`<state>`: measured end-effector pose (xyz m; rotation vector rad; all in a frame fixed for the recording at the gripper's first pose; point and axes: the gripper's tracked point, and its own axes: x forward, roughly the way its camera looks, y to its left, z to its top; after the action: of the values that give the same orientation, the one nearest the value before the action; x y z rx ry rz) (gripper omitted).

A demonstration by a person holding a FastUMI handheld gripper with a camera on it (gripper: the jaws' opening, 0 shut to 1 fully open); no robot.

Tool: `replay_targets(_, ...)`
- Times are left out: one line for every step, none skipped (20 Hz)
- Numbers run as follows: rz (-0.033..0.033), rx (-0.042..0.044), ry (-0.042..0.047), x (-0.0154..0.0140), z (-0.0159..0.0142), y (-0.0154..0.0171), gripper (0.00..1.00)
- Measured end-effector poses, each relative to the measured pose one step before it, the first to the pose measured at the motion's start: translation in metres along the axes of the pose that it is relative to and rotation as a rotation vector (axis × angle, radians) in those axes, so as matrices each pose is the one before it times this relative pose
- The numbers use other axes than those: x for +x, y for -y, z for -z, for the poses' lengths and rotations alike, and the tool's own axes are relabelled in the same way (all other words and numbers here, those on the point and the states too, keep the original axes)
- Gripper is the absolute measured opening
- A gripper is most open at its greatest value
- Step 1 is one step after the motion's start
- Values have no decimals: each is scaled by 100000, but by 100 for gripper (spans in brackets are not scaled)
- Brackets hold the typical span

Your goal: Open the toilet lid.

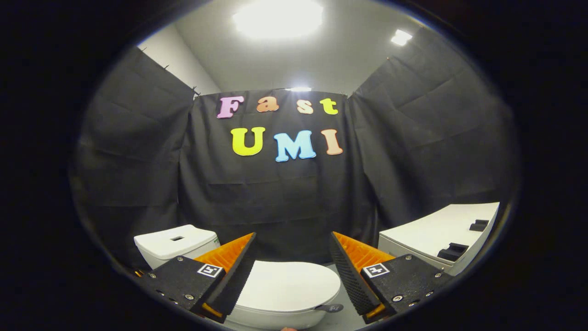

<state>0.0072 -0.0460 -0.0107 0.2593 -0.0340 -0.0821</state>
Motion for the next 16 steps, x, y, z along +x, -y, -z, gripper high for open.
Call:
replay_targets(1189, 2147, -483, 175, 317, 579, 95)
replay_targets(785, 2442, -160, 297, 157, 570, 95)
replay_targets(661, 2434, 254, 84, 143, 443, 94)
replay_targets(1430, 2398, -6, 376, 144, 751, 95)
replay_targets(1553, 2726, -316, 292, 486, 818, 95)
replay_targets(1787, 3096, -258, 311, 347, 753, 95)
replay_targets(1012, 3363, -80, 203, 363, 598, 96)
replay_targets(-132, 3661, 330, 189, 425, 427, 96)
replay_targets(659, 3424, 62, 214, 605, 676, 96)
replay_targets(1677, 2957, -1015, 166, 785, 1007, 96)
replay_targets(2048, 2701, -1274, 260, 1061, 1134, 96)
replay_targets(1835, 2431, -1107, 158, 848, 980, 96)
replay_targets(1304, 2745, -1195, 19, 891, 771, 96)
replay_targets(1351, 2654, -1132, 218, 774, 704, 96)
replay_targets(1393, 2523, -1144, 222, 771, 741, 96)
replay_targets(1526, 2535, -1101, 189, 706, 784, 96)
